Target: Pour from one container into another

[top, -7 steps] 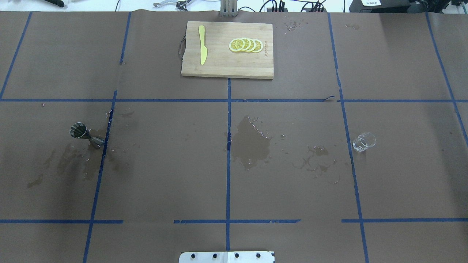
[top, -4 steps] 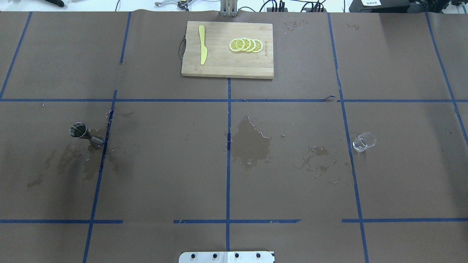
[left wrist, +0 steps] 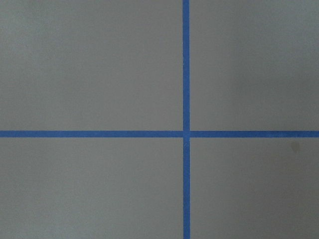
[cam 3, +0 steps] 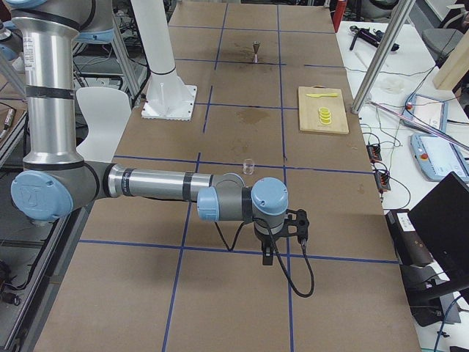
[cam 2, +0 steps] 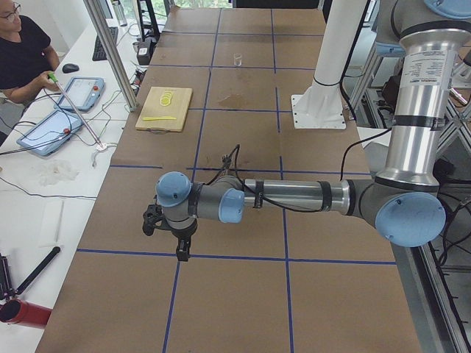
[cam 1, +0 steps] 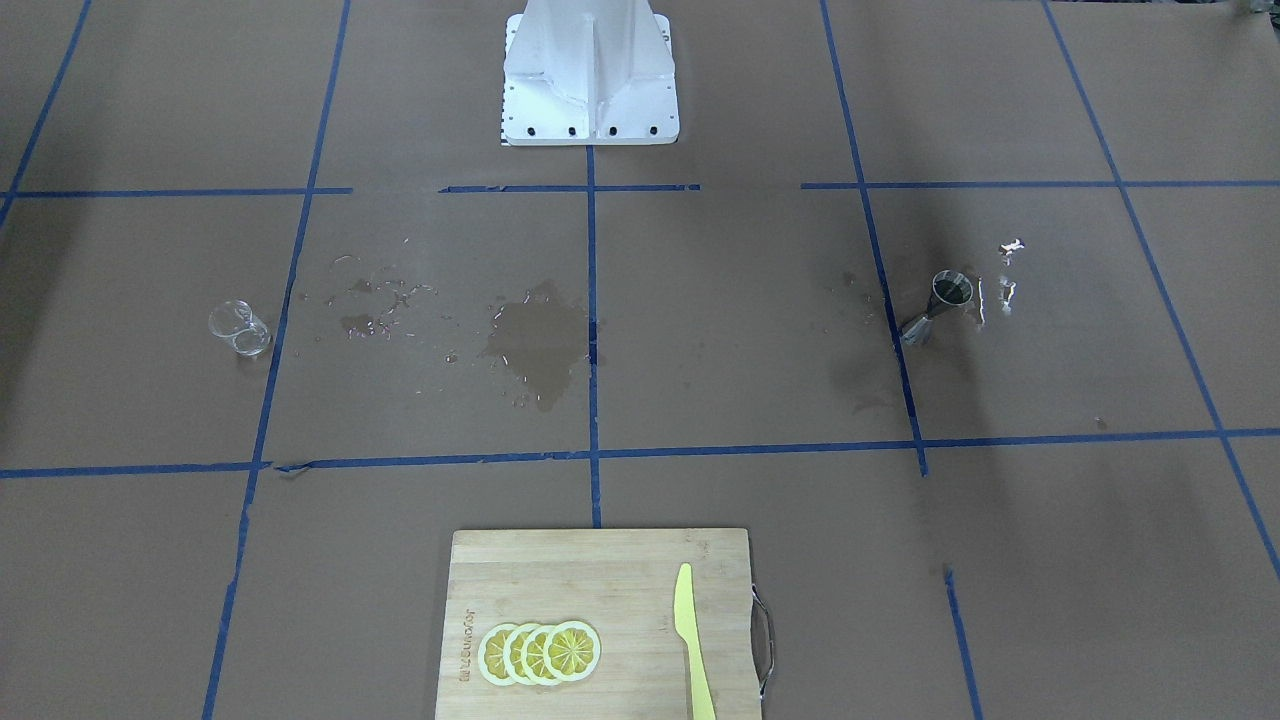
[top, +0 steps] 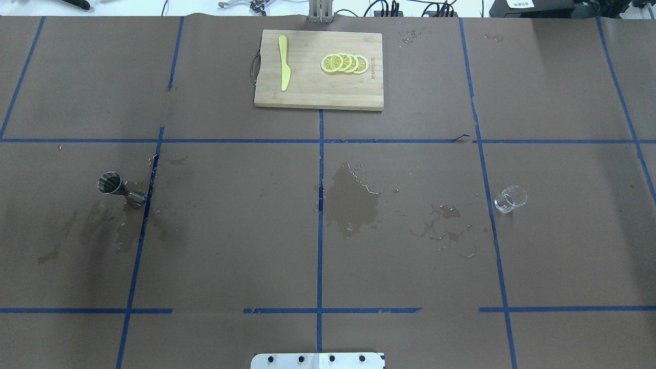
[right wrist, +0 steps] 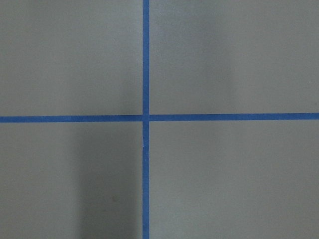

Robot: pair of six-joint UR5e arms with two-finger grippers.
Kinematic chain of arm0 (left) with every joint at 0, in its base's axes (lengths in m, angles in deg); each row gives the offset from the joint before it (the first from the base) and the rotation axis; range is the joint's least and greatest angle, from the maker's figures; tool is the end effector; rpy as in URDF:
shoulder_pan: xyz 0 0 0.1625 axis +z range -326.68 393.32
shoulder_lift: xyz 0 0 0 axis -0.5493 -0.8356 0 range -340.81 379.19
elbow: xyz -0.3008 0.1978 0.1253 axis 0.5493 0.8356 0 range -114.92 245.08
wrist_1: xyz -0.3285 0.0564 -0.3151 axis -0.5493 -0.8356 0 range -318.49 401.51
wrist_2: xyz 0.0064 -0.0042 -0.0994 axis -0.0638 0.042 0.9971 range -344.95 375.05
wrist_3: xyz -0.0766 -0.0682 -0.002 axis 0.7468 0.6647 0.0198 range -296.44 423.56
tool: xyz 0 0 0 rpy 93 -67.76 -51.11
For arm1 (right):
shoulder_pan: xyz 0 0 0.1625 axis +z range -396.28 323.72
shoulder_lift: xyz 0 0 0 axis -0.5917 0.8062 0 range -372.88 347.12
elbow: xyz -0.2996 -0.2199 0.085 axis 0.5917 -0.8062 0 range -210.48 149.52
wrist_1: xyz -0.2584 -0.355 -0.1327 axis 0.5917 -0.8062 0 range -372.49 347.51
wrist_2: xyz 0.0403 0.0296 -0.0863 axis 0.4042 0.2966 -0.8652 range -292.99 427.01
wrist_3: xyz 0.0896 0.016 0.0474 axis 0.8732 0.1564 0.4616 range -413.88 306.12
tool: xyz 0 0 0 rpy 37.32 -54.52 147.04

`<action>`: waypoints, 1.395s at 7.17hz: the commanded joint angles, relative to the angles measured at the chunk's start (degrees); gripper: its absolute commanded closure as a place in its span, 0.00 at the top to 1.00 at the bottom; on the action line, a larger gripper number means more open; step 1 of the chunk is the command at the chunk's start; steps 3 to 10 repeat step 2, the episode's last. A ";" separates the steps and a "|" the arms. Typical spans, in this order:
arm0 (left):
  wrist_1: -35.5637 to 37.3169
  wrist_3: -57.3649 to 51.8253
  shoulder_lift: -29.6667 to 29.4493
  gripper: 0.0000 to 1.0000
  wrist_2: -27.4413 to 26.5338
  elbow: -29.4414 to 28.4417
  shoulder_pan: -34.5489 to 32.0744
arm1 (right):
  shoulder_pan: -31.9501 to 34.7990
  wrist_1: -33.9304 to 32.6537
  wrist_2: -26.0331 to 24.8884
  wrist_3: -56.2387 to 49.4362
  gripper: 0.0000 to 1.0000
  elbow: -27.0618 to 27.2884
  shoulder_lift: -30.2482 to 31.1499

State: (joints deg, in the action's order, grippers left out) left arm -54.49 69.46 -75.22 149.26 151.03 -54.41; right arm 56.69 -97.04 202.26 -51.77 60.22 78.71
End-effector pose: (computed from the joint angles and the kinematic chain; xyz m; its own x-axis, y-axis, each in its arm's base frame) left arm -0.0389 -0.5774 0.6019 0.7135 0.0028 -0.7007 0.0342 0.9987 0.0389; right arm 0.0879 -0.5295 0.6145 0.7036 0.0167 0.7104 -0.0775 0.9956 0.0534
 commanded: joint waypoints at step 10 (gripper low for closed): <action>-0.07 -0.01 0.02 1.00 0.00 0.01 0.01 | 0.20 0.00 0.01 0.00 1.00 0.01 0.00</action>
